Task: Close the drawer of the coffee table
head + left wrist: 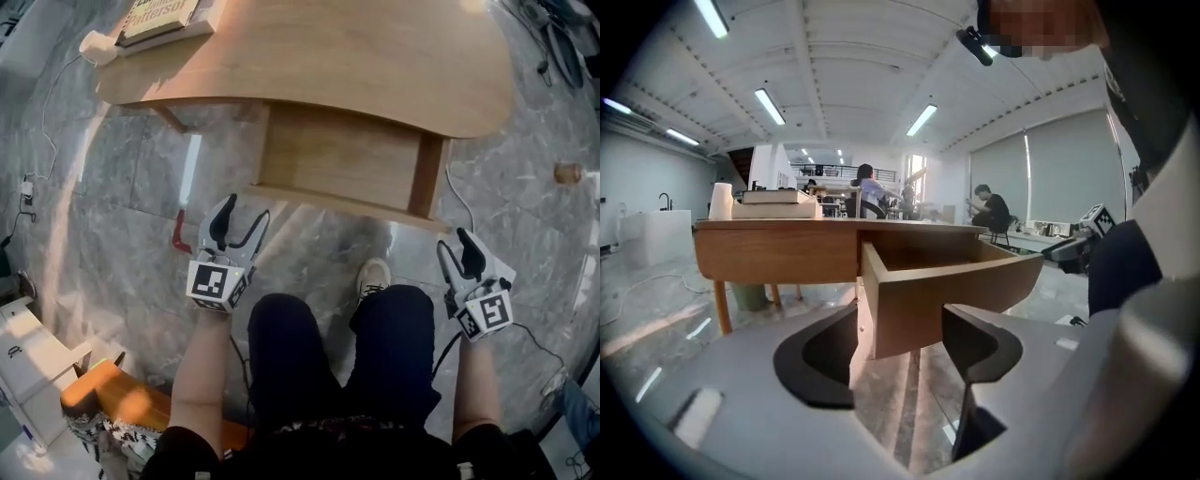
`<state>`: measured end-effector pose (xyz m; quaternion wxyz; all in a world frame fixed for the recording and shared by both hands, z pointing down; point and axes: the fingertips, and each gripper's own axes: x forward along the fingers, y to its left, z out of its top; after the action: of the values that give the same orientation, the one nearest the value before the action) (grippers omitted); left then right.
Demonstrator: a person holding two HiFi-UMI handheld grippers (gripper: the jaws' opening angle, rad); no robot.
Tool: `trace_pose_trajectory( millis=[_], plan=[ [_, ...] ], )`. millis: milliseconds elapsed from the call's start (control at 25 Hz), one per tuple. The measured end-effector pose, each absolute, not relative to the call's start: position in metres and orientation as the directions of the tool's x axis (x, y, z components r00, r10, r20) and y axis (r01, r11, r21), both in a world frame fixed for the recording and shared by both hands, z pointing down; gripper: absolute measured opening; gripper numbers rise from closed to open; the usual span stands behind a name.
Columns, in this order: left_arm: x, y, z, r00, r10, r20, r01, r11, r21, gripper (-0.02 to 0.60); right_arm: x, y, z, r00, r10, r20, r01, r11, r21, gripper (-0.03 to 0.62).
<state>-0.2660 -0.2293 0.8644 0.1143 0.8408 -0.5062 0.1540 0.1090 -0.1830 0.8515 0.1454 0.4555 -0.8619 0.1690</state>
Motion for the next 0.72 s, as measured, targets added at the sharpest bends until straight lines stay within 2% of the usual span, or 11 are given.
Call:
trace_pose_trajectory(
  millis=[200, 520, 640, 720],
  plan=[
    [-0.263, -0.252, 0.893, 0.479, -0.82, 0.314, -0.865, -0.502, 0.006, 0.339, 0.109, -0.189, 0.877, -0.532, -0.77, 0.354, -0.84, 0.532, -0.106, 0.195],
    [-0.251, -0.26, 0.897, 0.539, -0.804, 0.251, -0.83, -0.558, -0.005, 0.353, 0.103, -0.2, 0.882, -0.542, -0.782, 0.306, -0.836, 0.54, -0.099, 0.201],
    [-0.248, -0.257, 0.893, 0.553, -0.792, 0.258, -0.816, -0.577, -0.023, 0.315, 0.098, -0.2, 0.885, -0.533, -0.78, 0.327, -0.841, 0.532, -0.099, 0.201],
    [-0.245, -0.256, 0.891, 0.559, -0.787, 0.261, -0.807, -0.588, -0.046, 0.268, 0.098, -0.199, 0.885, -0.521, -0.785, 0.334, -0.847, 0.523, -0.092, 0.201]
  ],
)
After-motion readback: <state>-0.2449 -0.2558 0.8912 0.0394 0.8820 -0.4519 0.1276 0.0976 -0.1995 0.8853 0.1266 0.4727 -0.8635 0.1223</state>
